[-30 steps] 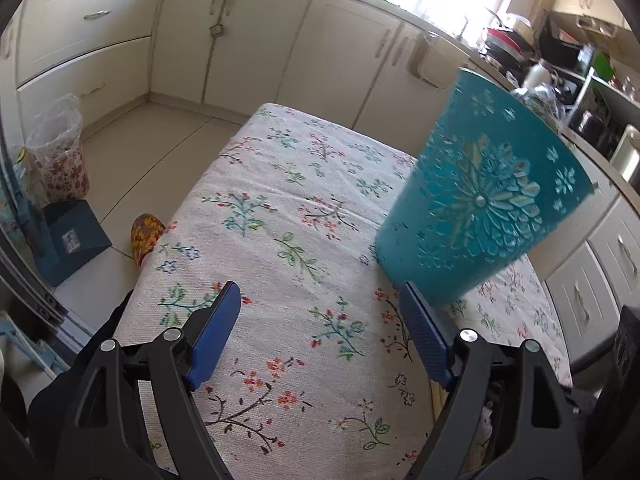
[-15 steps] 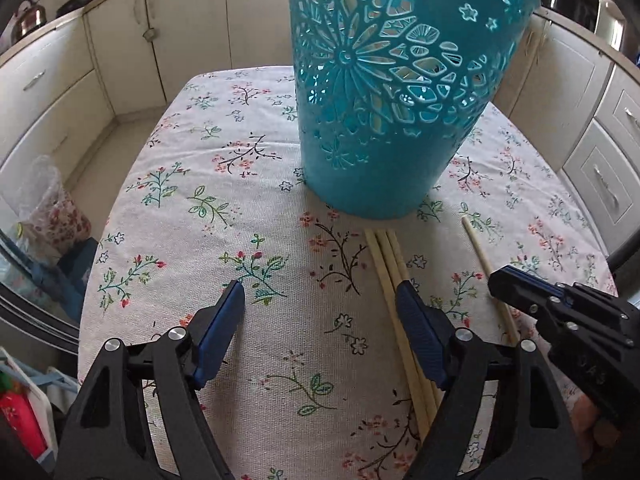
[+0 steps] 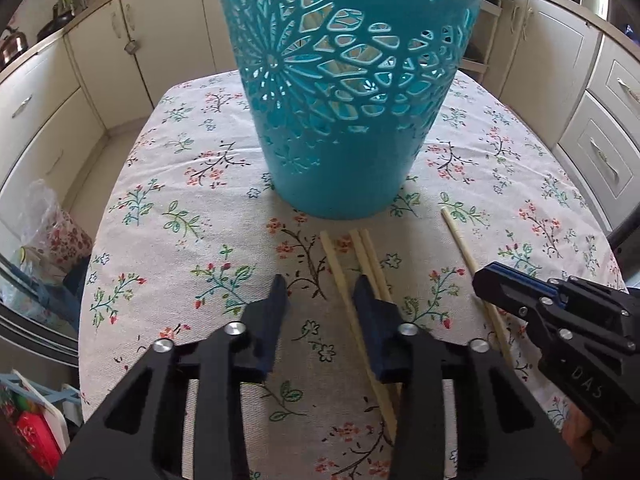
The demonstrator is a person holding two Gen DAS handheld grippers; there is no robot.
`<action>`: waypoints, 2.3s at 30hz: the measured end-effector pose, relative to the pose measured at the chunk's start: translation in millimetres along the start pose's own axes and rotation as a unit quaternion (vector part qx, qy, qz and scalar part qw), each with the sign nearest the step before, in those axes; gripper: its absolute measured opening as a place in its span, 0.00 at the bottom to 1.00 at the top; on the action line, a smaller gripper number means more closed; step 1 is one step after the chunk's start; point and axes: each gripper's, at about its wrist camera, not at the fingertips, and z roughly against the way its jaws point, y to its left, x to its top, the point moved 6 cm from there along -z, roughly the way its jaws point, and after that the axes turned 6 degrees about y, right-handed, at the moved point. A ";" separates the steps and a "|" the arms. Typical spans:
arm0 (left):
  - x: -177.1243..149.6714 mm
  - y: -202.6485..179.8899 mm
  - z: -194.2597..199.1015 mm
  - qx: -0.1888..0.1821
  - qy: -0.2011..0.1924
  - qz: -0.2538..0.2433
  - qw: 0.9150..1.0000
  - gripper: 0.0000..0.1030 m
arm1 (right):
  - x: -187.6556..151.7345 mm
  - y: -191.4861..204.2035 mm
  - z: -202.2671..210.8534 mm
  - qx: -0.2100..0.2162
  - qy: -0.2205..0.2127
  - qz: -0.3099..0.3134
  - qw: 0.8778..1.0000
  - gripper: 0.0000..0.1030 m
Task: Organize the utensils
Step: 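Grasp a wooden stick with the left tool while the right tool grasps another stick, then lift the stick with the left tool over the teal basket and open to drop it, then carry the held stick over the teal basket with the right tool and release it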
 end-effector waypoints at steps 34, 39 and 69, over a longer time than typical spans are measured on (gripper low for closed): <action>156.6 48.6 233.7 -0.135 -0.295 0.079 0.943 0.05 | 3.6 -6.6 -0.5 0.014 0.002 -0.010 1.000 0.07; 192.1 34.6 232.8 -0.088 -0.354 0.051 0.930 0.05 | 5.2 -9.6 -1.1 0.027 0.004 -0.019 0.999 0.07; 18.7 123.9 44.8 -0.065 -0.150 0.200 0.966 0.52 | 2.5 1.9 12.4 -0.039 -0.002 0.027 0.999 0.05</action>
